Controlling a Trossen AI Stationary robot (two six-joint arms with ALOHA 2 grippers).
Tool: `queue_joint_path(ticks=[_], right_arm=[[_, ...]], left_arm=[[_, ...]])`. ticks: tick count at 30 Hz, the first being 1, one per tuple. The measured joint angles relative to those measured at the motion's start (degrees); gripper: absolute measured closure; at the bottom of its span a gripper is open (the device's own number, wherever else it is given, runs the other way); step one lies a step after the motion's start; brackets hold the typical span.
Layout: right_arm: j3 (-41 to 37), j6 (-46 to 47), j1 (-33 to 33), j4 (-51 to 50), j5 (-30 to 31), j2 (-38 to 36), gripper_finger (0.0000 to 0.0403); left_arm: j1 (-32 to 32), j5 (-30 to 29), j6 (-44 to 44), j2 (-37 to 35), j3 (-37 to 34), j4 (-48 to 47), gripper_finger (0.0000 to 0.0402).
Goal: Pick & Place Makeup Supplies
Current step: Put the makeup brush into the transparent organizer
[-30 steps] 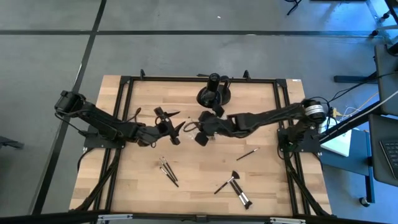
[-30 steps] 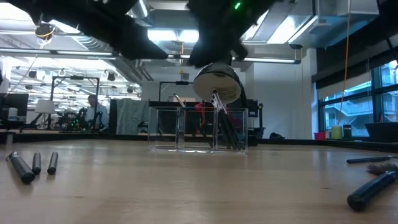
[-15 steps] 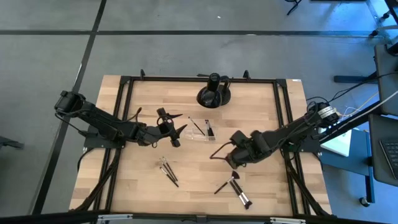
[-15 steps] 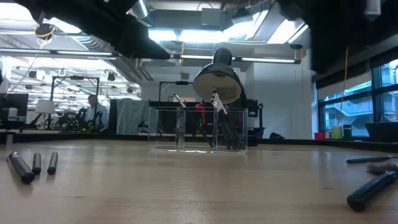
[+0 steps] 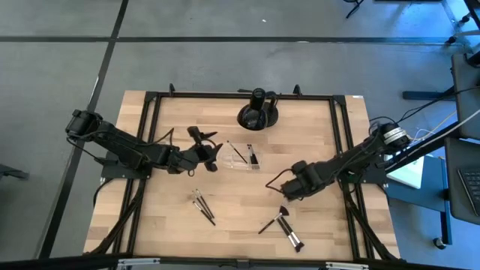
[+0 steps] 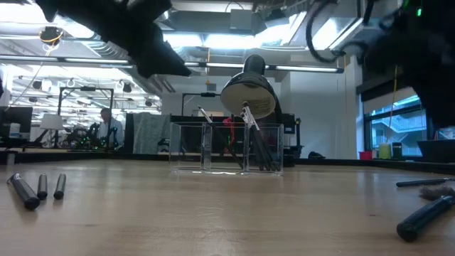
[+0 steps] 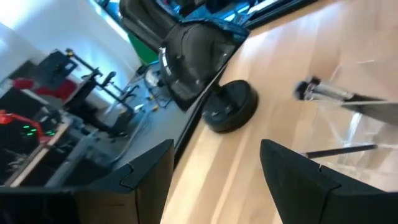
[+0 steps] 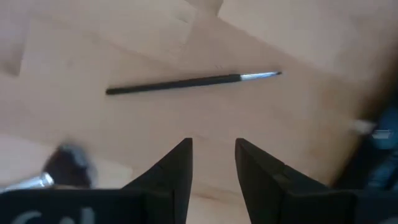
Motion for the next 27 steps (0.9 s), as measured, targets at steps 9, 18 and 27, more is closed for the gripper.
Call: queue_joint_path(ticks=[9,18,27], right_arm=[[-14.2,25.2,-1.0,11.4,0.2,-9.3,0.0274],[-19.0,32.9,-3.1,16.6,5.3,-12.1,0.0274],[-19.3,34.8,-3.2,18.3,4.7,-7.9,0.0274]], left_arm=[[0.0,-1.7,2.2,-0.2,0.0,-1.2,0.0167],[0.0,-3.3,2.6,-0.7,0.0,-1.5,0.0167],[0.0,-3.3,0.8,-0.7,0.0,-2.7,0.0167]])
